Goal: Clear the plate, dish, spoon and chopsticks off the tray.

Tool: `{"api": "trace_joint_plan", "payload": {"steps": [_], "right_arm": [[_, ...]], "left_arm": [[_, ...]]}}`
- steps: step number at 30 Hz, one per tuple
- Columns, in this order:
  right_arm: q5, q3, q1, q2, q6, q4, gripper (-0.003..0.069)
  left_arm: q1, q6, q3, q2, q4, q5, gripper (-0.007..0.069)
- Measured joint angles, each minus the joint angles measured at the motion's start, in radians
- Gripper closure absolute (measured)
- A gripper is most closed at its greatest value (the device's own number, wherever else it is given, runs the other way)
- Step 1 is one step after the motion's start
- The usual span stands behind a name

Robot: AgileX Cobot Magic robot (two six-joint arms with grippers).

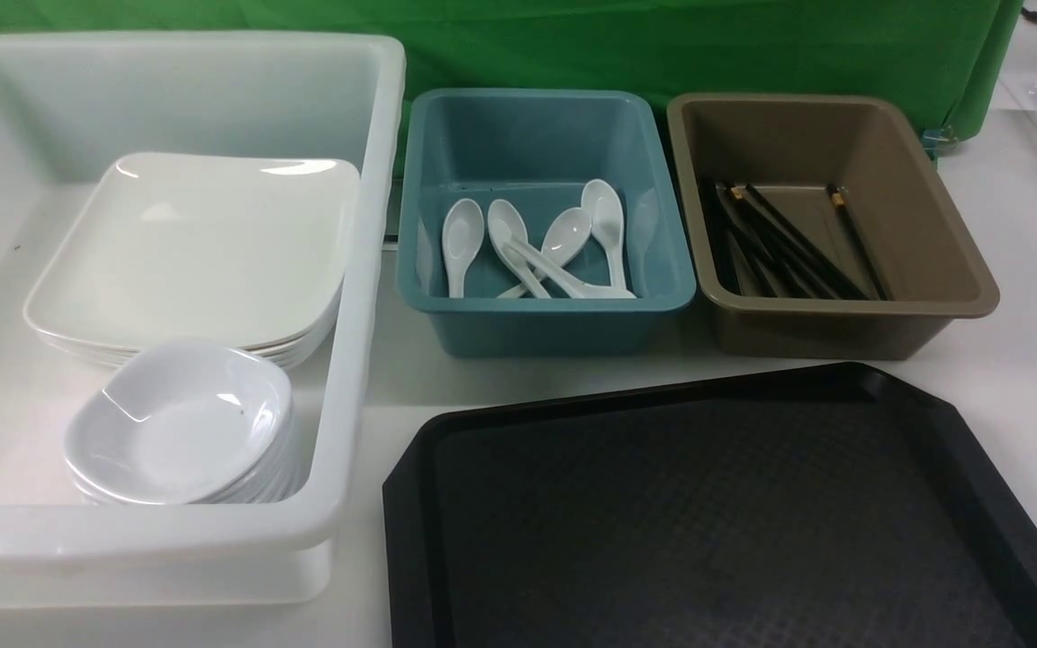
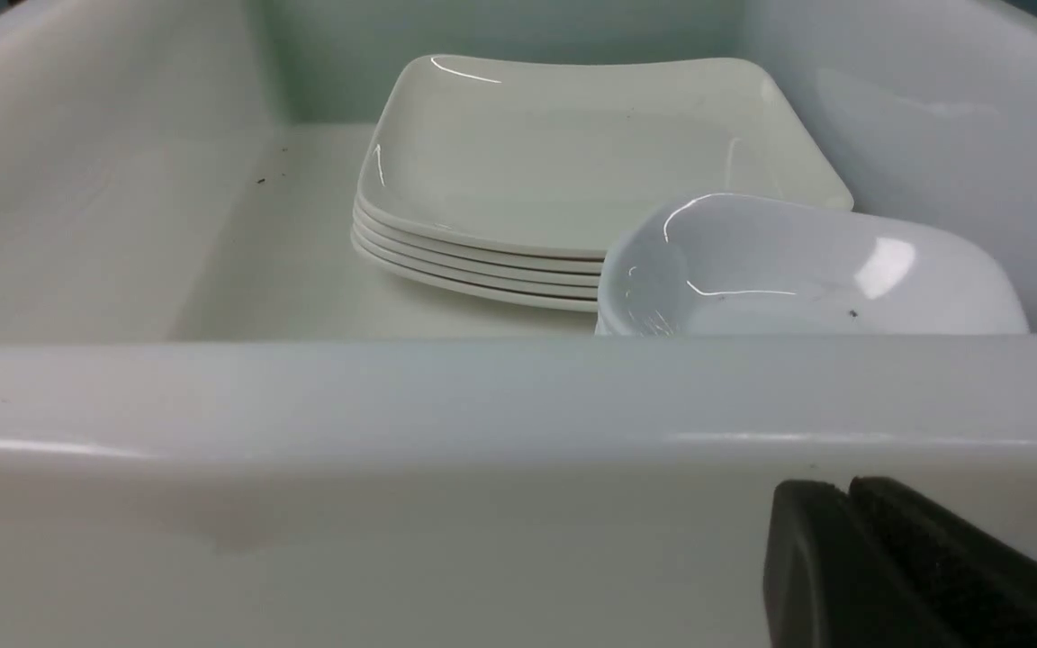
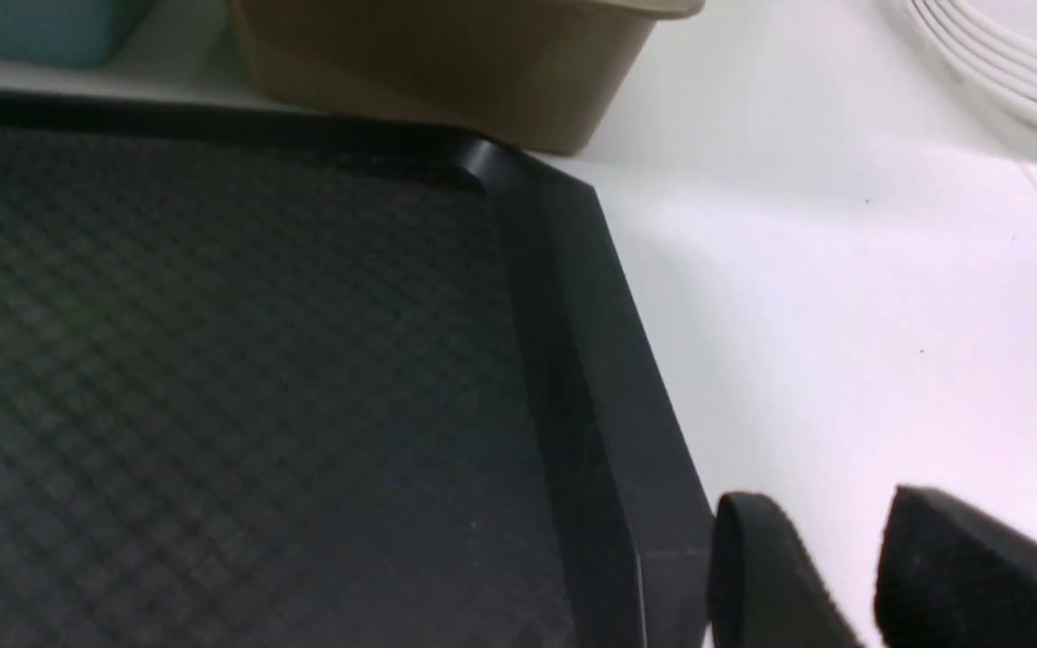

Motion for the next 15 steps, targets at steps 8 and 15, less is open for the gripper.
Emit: {"api": "trace_joint_plan", "payload": {"steps": [8,15], "right_arm": [[0.002,0.0,0.0,-0.001,0.004,-0.001,0.0419],[0.002,0.0,0.0,-0.001,0.004,-0.001,0.0419]], "left_arm": [[0.0,0.0,0.0,0.0,0.0,0.0,0.0608],[0.0,0.0,0.0,0.0,0.0,0.0,0.0608]]}}
